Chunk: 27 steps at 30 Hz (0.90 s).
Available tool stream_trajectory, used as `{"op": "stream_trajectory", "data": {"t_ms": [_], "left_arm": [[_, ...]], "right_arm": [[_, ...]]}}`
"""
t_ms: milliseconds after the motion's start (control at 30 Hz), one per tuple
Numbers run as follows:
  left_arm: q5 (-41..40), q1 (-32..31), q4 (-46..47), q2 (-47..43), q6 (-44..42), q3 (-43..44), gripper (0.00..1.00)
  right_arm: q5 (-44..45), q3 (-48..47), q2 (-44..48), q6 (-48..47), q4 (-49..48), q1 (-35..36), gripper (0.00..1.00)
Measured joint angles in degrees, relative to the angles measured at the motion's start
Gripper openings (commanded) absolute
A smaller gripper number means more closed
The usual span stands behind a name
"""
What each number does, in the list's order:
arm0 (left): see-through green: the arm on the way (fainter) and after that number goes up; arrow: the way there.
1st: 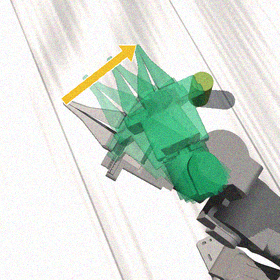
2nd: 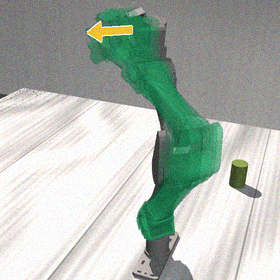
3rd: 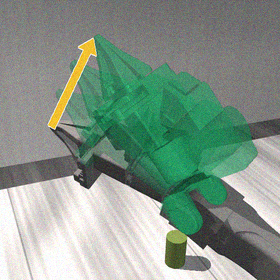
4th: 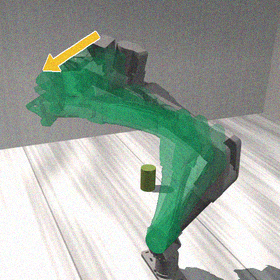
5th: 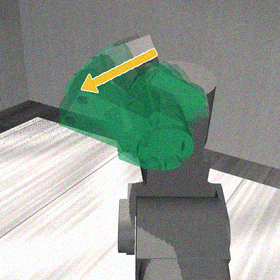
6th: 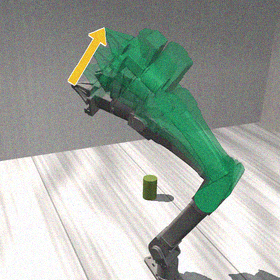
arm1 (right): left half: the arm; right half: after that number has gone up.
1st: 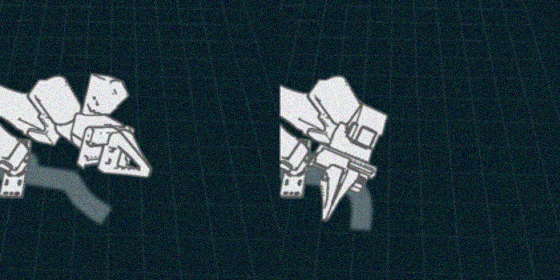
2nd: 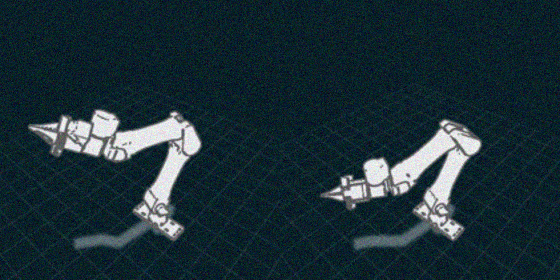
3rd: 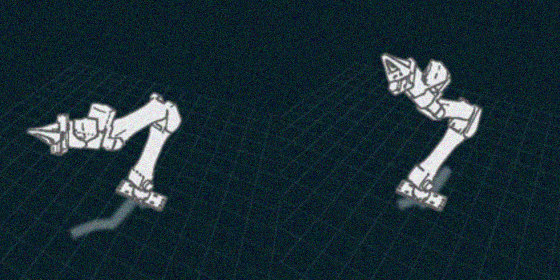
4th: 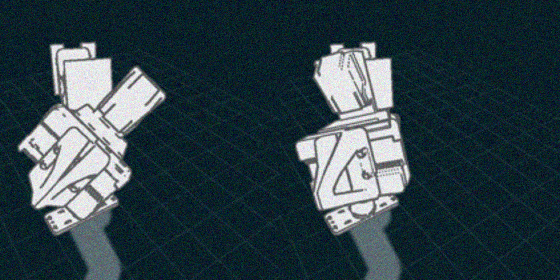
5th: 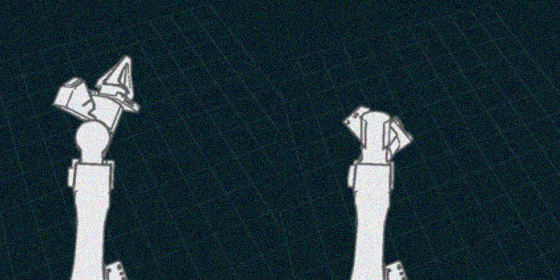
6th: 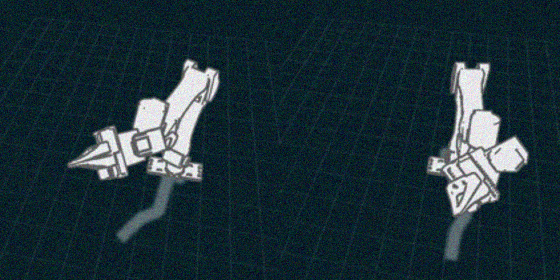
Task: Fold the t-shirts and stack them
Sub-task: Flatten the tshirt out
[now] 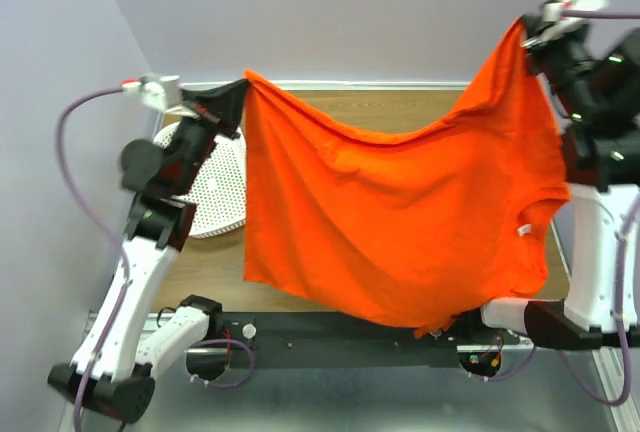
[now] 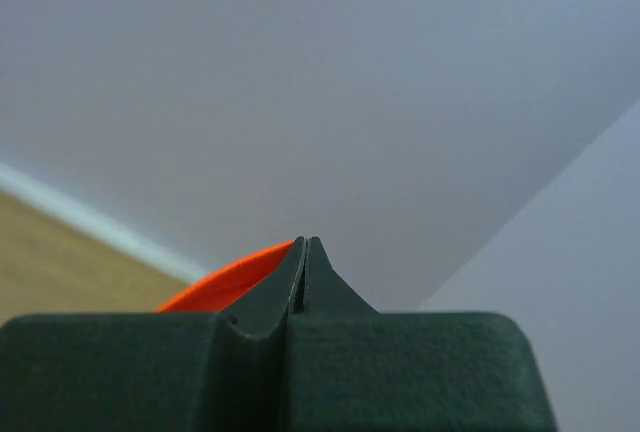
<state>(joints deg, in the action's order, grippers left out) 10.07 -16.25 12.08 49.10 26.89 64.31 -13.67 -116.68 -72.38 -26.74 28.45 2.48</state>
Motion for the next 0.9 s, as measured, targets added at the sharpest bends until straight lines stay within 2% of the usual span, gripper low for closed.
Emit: {"op": "stream_trajectory", "data": {"t_ms": [67,133,233,333,467,533,600,733,900], "left_arm": [[-0.24,-0.13,2.01,3.63,0.22,-2.62,0.00],[-0.76,-0.39,4.63,10.86,0.39,-5.01,0.00],[-2.32,-0.70,7.06,23.78,0.39,-4.59,0.00],[-4.13,-0.76,7.58,38.21,0.33,0.68,0.00],[-6.99,-0.76,3.32,56.52,0.31,13.51,0.00],[-8.79,-0.74,0.42,66.12,0.33,23.41,0.00],[-10.25,-0.66,-2.91,72.08,0.35,29.62,0.00],[-12.72,0.04,-9.75,79.14,0.44,38.82,0.00],[-15.02,1.92,-13.09,80.76,0.70,43.45,0.00]], "right_arm": [[0.57,10.23,-0.59,-0.57,-1.33,0.09,0.01],[1.16,21.05,-1.36,-1.22,-5.16,-0.04,0.01],[1.18,32.41,-4.98,-1.62,-8.37,-0.98,0.01],[0.68,36.87,-13.64,-1.79,-12.81,-1.79,0.01],[-0.92,35.71,-26.67,-1.77,-17.68,-2.08,0.01],[-1.22,30.71,-35.78,-1.11,-20.00,-2.10,0.00],[-1.27,25.75,-43.04,-0.07,-21.07,-2.10,0.01],[-1.27,16.20,-51.98,2.40,-22.45,-2.08,0.01],[-2.03,9.88,-54.60,5.55,-23.50,-2.08,0.01]]}}
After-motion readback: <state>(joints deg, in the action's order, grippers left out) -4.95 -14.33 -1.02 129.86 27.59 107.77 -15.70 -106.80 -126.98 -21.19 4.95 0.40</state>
